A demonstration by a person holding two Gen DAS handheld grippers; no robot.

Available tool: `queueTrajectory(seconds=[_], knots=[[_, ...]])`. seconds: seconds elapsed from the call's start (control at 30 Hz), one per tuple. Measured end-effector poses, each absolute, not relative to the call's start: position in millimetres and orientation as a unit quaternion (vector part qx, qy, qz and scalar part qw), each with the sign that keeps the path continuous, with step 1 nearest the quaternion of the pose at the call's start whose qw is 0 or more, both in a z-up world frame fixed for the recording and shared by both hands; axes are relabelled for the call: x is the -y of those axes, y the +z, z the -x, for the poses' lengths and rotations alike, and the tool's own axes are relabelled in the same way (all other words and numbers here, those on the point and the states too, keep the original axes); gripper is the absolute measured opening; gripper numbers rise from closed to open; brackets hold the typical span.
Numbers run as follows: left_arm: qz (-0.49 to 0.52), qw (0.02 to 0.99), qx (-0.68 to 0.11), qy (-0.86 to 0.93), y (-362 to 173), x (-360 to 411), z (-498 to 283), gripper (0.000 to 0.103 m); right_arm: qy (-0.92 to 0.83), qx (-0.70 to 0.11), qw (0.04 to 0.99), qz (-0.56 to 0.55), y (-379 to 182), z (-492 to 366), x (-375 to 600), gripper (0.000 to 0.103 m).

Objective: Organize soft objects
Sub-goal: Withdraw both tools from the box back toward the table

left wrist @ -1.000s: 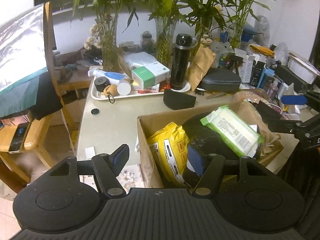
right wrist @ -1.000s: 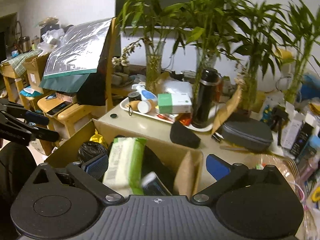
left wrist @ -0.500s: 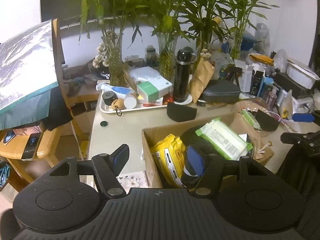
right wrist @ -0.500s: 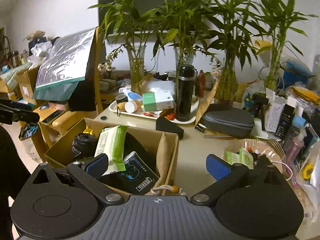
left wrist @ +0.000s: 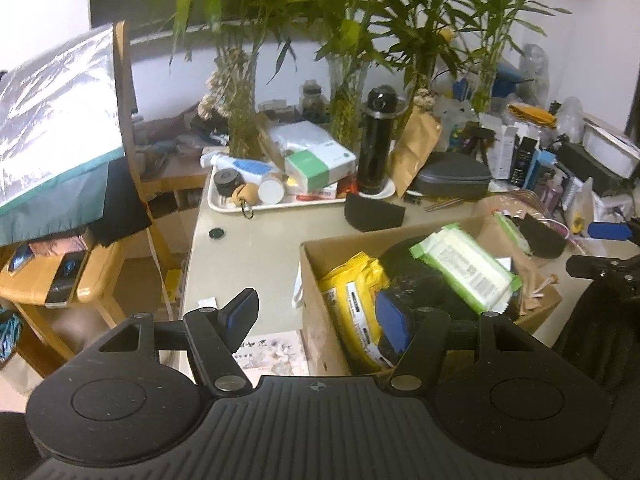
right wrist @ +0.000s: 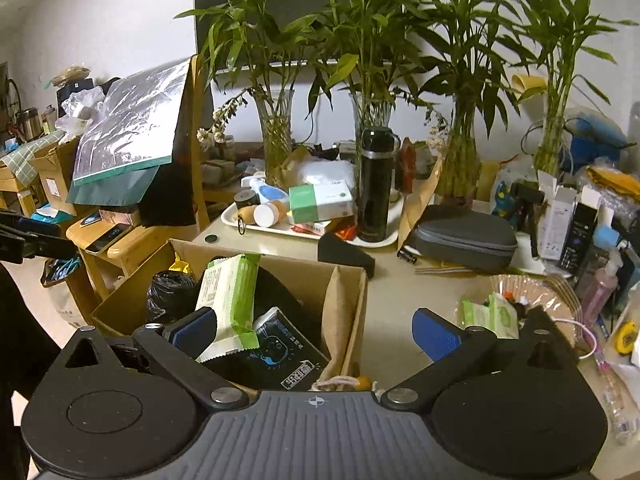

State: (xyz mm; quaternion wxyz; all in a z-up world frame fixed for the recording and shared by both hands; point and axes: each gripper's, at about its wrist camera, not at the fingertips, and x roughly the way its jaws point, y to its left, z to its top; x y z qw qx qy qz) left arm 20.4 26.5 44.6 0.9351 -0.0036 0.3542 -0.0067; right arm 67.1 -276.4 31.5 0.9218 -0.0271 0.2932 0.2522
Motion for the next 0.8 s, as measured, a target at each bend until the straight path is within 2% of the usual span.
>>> queueTrajectory(seconds=[0.4,0.8], knots=[[0.012,0.94,-0.339,-0.022,41,-34,-55,0.064,0.233,-0.294,0.926,0.037,27,-89,275,0.103],[0.008,0.94,-0.341,-0.029,33,-44,-115,0.064,0.21,-0.313,0.926,0.031,20,-153,276,0.103]])
